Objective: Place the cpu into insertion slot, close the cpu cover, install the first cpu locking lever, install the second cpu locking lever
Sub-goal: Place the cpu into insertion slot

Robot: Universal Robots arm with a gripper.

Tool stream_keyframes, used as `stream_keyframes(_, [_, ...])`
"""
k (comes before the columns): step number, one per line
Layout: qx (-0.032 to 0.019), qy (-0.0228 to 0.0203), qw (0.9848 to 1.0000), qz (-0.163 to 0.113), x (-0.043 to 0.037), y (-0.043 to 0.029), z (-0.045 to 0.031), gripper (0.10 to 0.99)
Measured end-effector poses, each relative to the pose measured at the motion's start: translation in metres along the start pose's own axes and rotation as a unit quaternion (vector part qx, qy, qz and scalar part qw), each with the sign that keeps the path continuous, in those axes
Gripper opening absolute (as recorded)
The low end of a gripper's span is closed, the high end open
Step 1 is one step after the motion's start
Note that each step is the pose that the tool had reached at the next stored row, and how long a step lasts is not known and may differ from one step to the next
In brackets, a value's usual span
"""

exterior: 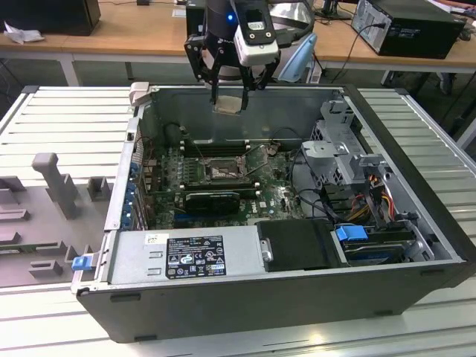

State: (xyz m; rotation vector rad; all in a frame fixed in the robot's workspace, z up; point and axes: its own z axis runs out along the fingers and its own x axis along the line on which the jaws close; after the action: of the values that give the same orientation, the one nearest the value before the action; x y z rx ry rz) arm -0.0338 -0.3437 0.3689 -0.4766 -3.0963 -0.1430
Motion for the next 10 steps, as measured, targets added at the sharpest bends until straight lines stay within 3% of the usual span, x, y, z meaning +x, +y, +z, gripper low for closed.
stream_keyframes(10, [-0.0008,-0.0038,0.9991,0.042,0.0000,0.0000,0.0001,0.529])
